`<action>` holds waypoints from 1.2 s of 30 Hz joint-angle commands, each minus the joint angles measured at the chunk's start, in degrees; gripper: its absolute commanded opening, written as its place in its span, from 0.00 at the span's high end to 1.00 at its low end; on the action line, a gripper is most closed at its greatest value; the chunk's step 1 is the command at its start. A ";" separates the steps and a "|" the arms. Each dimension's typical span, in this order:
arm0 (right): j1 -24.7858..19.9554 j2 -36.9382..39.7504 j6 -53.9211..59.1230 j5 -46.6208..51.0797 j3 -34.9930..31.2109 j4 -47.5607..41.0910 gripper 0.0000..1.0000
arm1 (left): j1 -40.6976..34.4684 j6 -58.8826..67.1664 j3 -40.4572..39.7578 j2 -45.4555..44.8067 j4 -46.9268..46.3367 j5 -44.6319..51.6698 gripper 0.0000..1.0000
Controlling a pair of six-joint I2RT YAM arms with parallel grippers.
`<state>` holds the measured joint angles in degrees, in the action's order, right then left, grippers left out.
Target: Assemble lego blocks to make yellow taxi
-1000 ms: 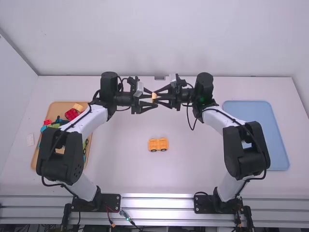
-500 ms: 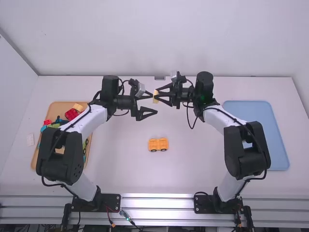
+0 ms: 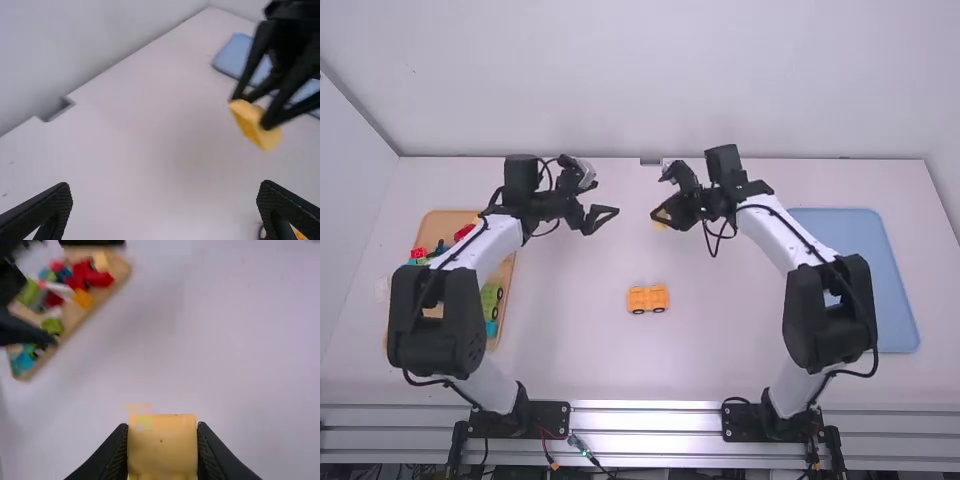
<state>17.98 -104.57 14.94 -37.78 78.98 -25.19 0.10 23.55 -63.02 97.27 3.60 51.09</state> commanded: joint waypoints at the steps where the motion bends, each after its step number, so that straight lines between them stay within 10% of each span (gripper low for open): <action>1: 2.84 0.76 3.15 16.72 4.15 -6.71 0.96 | 1.57 0.02 -0.02 0.35 0.96 0.04 0.01; 10: 6.49 0.76 -20.22 38.10 0.96 -20.33 0.99 | 3.67 0.04 0.00 0.35 6.95 0.04 0.01; 36: 3.76 0.76 -102.88 30.10 -21.79 -9.66 1.00 | 2.69 -0.20 0.00 0.35 5.64 0.50 0.01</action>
<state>21.87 -104.55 -72.01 -7.55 58.57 -34.57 3.20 23.53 -63.02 97.27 9.45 50.72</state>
